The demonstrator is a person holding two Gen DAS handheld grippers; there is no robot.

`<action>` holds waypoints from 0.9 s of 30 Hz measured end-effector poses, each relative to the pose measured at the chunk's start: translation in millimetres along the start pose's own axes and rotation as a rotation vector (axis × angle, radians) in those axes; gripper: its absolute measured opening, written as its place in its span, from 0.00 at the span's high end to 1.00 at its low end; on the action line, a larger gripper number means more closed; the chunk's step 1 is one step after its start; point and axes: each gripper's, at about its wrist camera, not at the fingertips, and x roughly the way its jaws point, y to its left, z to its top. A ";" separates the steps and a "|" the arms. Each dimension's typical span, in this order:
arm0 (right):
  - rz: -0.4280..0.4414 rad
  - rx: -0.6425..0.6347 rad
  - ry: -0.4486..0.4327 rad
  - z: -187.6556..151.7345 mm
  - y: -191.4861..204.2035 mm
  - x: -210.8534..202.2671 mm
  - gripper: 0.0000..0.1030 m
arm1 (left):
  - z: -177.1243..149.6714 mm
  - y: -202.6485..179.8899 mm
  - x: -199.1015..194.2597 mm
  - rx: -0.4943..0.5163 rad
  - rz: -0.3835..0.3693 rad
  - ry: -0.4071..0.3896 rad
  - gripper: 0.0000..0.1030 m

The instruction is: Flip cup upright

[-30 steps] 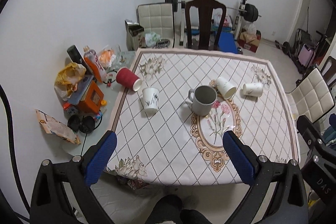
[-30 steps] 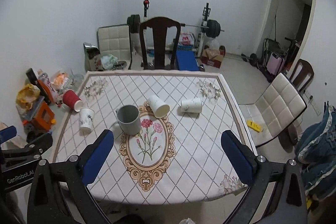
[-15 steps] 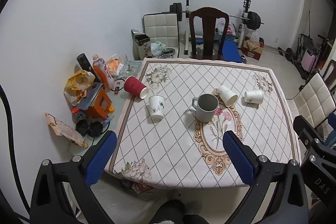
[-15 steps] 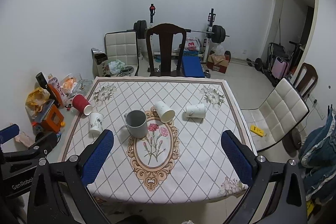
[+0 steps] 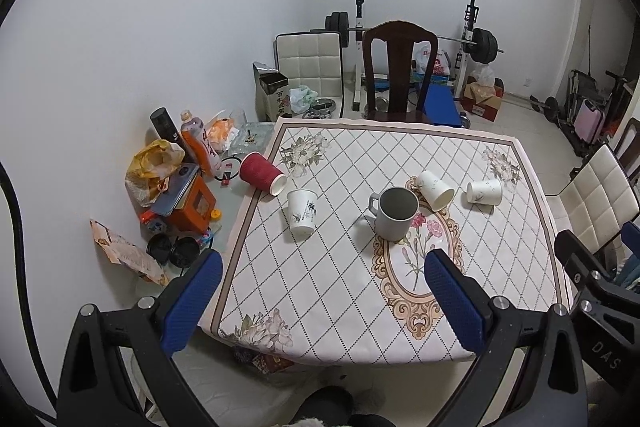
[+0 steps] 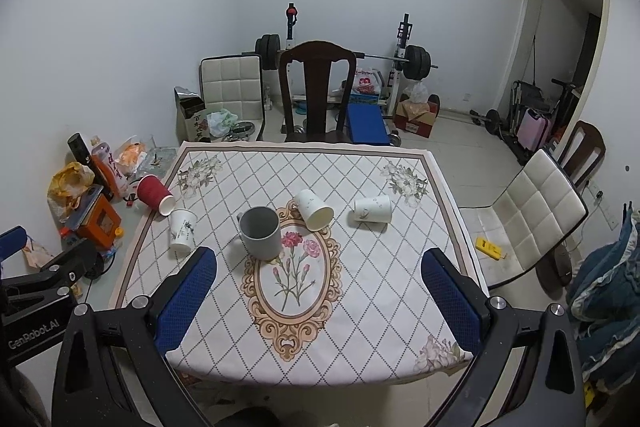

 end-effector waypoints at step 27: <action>0.024 -0.002 0.013 -1.3 4.9 -5.9 0.00 | -3.7 6.0 -10.5 -0.023 0.019 -0.003 0.00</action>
